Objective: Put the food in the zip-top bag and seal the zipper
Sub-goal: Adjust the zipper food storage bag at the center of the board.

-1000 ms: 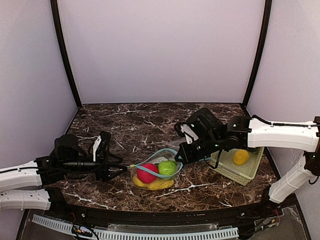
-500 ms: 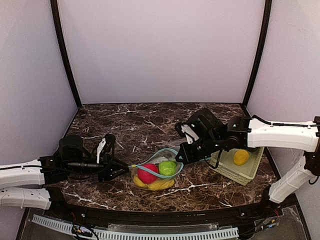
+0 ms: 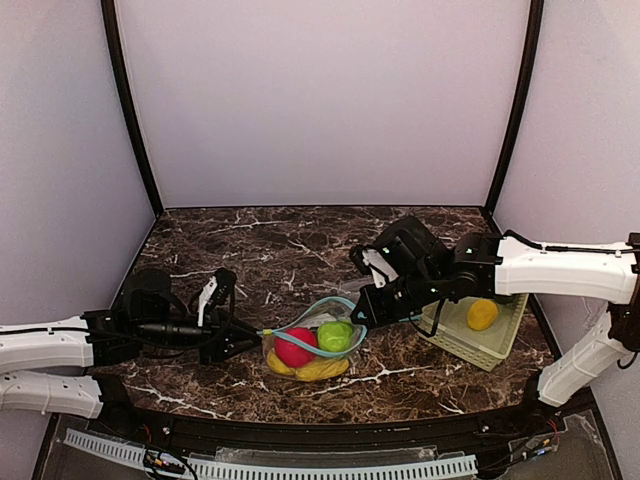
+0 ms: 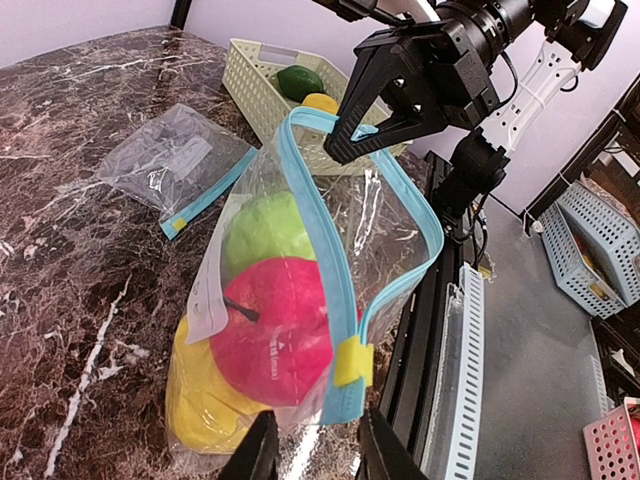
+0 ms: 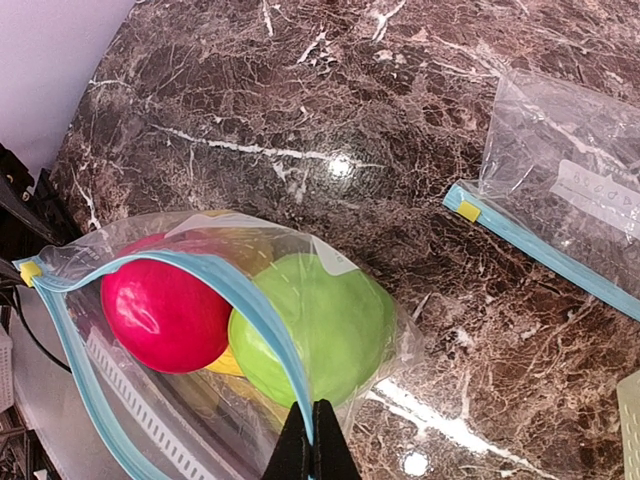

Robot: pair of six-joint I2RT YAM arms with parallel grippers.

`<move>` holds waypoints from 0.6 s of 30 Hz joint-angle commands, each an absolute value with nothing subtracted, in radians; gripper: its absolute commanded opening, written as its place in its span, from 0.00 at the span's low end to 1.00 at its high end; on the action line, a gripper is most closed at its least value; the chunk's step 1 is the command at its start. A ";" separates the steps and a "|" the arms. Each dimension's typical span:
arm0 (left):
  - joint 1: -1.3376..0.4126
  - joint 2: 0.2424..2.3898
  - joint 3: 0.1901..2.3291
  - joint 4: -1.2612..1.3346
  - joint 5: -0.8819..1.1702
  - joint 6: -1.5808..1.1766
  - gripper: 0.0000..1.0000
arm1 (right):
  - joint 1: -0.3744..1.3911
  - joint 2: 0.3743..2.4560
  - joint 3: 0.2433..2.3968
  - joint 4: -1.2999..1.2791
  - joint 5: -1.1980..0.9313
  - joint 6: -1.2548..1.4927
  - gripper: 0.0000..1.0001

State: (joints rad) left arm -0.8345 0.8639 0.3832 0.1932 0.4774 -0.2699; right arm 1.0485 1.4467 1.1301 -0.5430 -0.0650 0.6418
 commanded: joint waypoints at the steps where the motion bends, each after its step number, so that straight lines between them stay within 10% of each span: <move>1: -0.840 0.874 0.414 0.220 0.500 -0.264 0.26 | 1.041 1.436 1.121 -0.518 -0.076 0.649 0.00; 18: -0.840 0.884 0.423 0.244 0.540 -0.274 0.02 | 1.039 1.450 1.120 -0.519 -0.086 0.647 0.00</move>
State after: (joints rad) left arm -0.8360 0.8825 0.3923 0.2165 0.5087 -0.2729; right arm 1.0462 1.4471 1.1301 -0.5415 -0.0795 0.6418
